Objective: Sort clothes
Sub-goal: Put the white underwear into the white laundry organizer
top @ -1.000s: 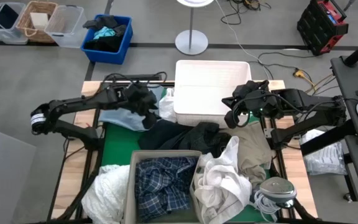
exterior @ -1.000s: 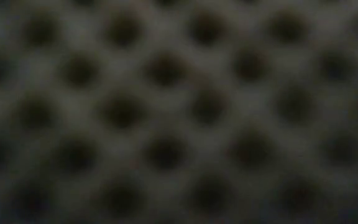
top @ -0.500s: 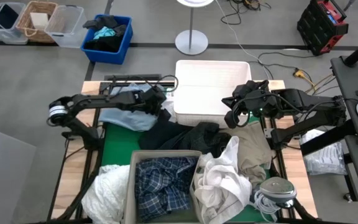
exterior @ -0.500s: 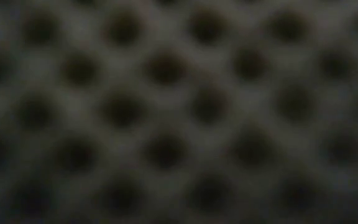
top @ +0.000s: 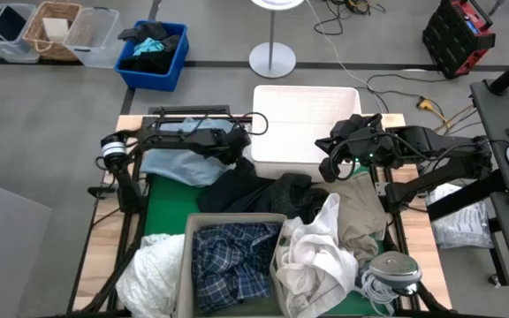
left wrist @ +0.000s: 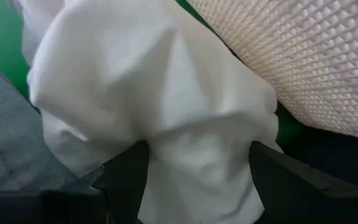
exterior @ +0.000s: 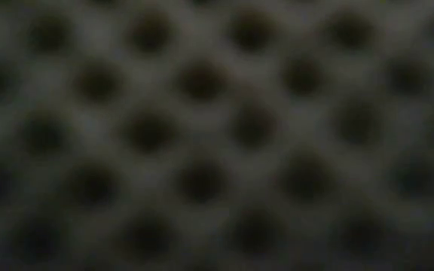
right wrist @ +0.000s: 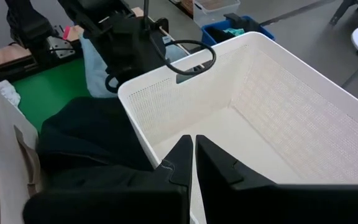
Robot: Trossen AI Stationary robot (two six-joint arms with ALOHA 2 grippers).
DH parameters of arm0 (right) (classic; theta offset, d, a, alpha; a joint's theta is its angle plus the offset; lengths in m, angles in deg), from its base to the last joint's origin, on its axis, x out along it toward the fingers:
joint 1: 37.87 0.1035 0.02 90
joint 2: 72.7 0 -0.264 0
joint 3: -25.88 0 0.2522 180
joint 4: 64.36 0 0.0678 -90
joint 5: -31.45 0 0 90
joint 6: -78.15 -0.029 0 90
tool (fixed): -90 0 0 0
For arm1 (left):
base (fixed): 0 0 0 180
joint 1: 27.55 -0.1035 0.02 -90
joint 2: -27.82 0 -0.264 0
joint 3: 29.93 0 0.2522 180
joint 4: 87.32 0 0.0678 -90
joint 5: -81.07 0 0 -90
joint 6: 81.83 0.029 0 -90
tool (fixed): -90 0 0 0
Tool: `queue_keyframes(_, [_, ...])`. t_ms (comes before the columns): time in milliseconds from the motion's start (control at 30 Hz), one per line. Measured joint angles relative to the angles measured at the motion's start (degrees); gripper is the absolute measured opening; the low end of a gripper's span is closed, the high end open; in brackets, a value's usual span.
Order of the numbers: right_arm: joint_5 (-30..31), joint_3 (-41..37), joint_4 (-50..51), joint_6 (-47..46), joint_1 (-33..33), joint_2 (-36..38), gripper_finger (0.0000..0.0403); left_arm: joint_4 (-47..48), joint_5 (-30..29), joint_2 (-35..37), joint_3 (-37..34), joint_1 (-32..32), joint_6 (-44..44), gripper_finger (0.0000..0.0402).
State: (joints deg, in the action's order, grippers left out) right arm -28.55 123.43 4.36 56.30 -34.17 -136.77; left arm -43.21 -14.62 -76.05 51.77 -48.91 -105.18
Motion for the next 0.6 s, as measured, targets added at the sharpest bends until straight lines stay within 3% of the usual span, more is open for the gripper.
queue_keyframes(167, [-0.02, 0.0, 0.0, 0.0, 0.0, 0.0, 0.0013, -0.6, -1.15, -1.15, -0.99, 0.0, 0.36, 0.0252])
queue_keyframes(300, [-0.03, 0.0, 0.0, 0.33, 0.0, 0.0, 0.0013, -1.83, -1.55, -1.29, -2.29, -0.17, 0.52, 0.0225])
queue_keyframes(600, [-0.02, 0.0, 0.0, 1.99, 0.0, 0.0, 0.0013, -2.5, -1.5, -1.23, -3.0, -0.22, 3.27, 0.0059])
